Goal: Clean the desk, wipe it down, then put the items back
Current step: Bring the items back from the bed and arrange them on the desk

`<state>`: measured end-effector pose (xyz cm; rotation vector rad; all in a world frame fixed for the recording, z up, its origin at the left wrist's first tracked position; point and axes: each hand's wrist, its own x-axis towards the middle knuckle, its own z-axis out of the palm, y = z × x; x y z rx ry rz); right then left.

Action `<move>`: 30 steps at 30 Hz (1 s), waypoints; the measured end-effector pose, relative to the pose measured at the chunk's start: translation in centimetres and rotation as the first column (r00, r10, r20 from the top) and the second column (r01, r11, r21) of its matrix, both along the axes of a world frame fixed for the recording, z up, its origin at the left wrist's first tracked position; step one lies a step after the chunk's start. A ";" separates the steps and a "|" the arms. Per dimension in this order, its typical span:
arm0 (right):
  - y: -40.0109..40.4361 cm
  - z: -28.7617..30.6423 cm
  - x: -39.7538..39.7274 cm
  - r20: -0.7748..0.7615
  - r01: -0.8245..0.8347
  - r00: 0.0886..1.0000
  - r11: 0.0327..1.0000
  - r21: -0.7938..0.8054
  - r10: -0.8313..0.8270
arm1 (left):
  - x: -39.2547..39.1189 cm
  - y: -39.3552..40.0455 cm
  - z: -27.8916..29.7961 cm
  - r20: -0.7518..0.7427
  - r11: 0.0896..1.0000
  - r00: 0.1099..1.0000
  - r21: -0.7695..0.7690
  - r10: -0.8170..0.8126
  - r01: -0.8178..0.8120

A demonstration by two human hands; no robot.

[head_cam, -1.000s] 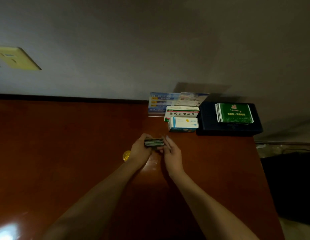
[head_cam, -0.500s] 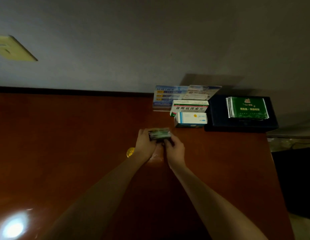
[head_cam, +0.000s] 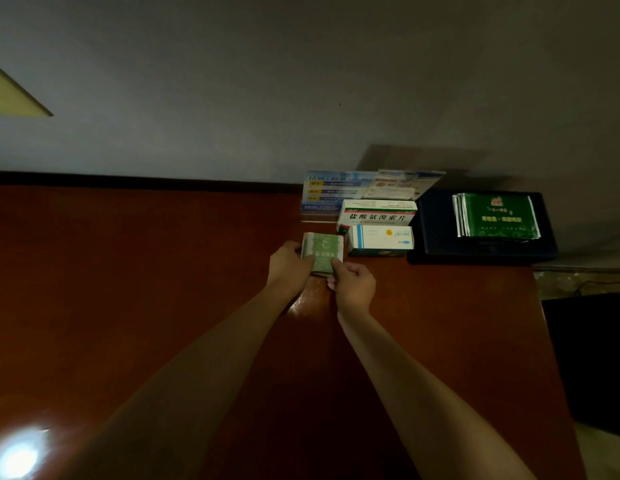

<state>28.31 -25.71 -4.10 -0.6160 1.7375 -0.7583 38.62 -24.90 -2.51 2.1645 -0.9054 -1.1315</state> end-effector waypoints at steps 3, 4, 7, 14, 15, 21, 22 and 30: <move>-0.4 0.2 -0.1 0.010 0.017 1.000 1.000 -0.013 -0.016 | -0.2 -0.2 -0.3 0.040 1.000 0.999 0.017 -0.007 0.007; -0.5 0.2 -0.2 0.016 0.023 1.000 1.000 -0.018 -0.023 | -0.2 -0.1 -0.3 0.049 1.000 0.999 0.024 -0.008 0.007; -0.6 0.1 -0.4 0.033 0.041 0.999 0.999 -0.021 -0.040 | -0.4 -0.2 -0.5 0.073 0.999 0.997 0.035 -0.027 0.024; -0.6 -0.3 -0.8 -0.013 -0.004 1.000 0.998 -0.055 0.003 | -0.7 -0.5 -0.3 0.085 0.998 0.995 0.023 -0.061 0.059; -0.5 -0.3 -0.9 -0.014 -0.009 1.000 0.999 -0.054 0.008 | -0.7 -0.5 -0.3 0.088 0.998 0.994 0.021 -0.064 0.062; -0.1 0.3 -1.8 -0.164 -0.099 0.983 0.992 -0.077 0.085 | 0.7 0.3 0.7 0.131 0.998 0.990 0.023 -0.053 0.050; 0.1 0.5 -2.0 -0.203 -0.134 0.973 0.987 -0.093 0.113 | 1.3 0.6 1.0 0.142 0.999 0.989 0.026 -0.045 0.041; 4.9 3.1 -1.3 -0.394 -0.711 0.674 0.694 -0.113 0.625 | 6.5 7.0 2.5 0.160 0.973 0.972 0.181 -0.172 0.143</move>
